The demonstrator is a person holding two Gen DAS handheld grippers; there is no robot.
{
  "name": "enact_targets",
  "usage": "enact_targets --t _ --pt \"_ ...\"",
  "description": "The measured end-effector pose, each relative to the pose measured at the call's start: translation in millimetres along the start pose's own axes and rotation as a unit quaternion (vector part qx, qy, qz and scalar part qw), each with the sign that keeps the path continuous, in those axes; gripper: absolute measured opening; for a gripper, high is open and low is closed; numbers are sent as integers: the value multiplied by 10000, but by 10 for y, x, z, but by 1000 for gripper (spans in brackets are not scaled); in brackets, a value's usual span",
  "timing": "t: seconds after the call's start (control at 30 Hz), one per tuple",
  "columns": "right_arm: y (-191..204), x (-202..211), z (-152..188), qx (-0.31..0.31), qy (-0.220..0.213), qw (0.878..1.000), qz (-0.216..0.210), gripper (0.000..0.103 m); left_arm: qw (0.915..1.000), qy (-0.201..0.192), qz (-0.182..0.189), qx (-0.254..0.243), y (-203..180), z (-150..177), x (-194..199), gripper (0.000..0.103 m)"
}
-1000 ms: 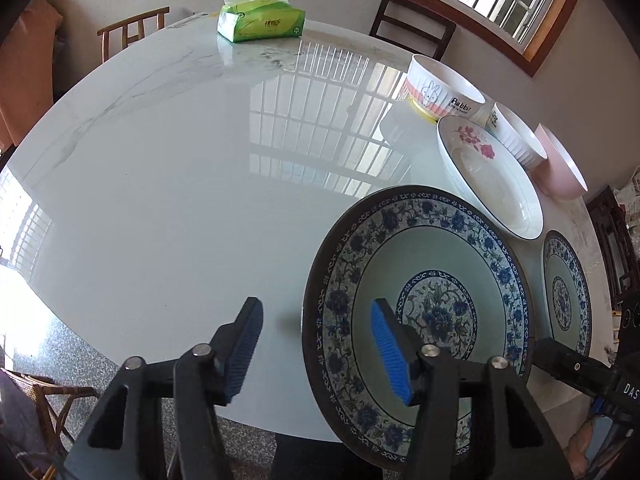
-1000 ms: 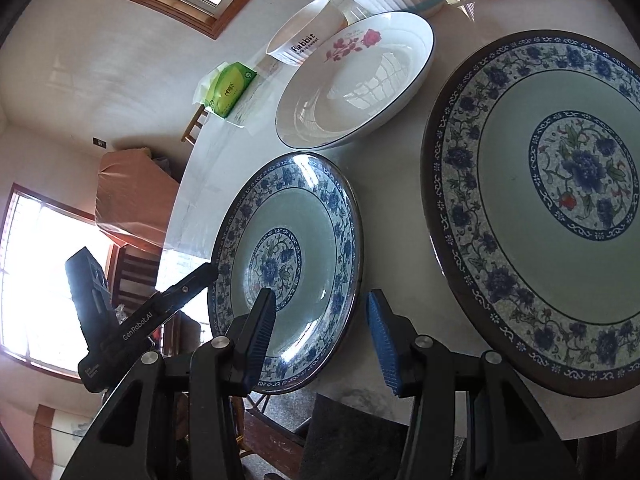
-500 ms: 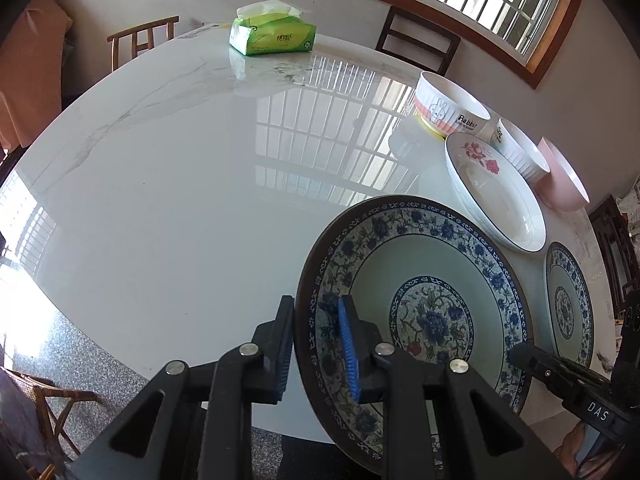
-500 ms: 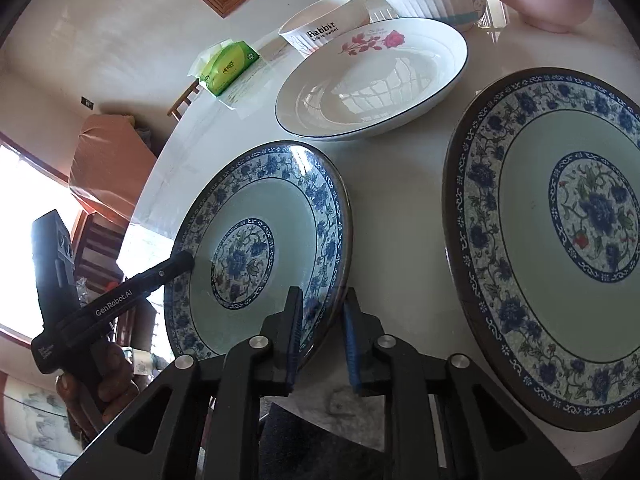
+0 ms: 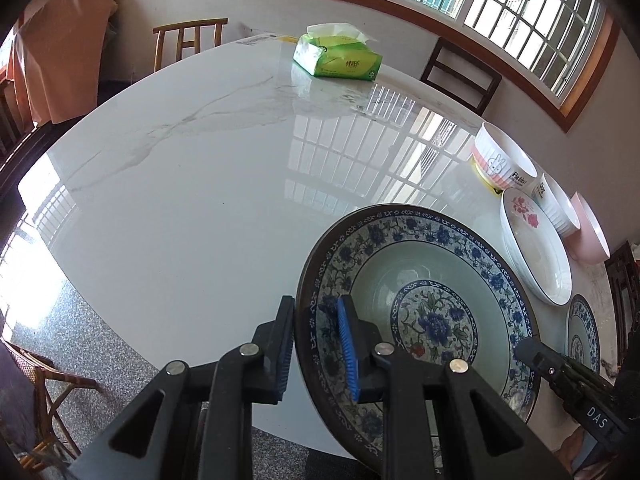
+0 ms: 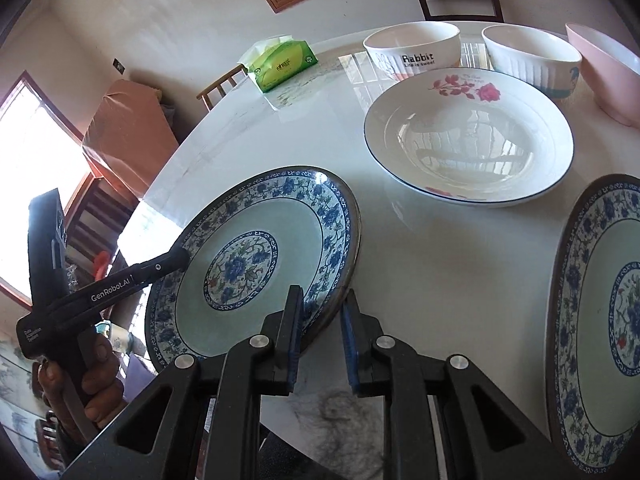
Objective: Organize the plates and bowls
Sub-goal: 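Grasp the rim of the large blue-and-white plate with the right tool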
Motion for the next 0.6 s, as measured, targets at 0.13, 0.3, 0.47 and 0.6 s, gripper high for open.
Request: enact_targets --t 0.13,0.3,0.47,0.6 --pt "139 -164 -98 143 -15 9999 -24 18 9998 -18 -86 152 174 -42 -28 22" --pt "246 -342 -162 276 31 9996 -28 18 9995 -49 -189 266 302 -63 -88 19" --pt "284 -435 -154 438 56 9990 54 18 9987 -262 -200 377 387 -93 -89 18" --pt "291 -445 -111 426 64 9991 4 20 9975 -463 -291 447 411 -124 -17 19"
Point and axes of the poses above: each gripper's, at about its wrist camera, not at the fingertips, and x roughly against the way its jaws point, y to its left, z to its underside, the point moved 8 cm from there along -x, roughly the way its jaws point, and after that the axes turned 7 degrees about -y, right-handed, at the moved point
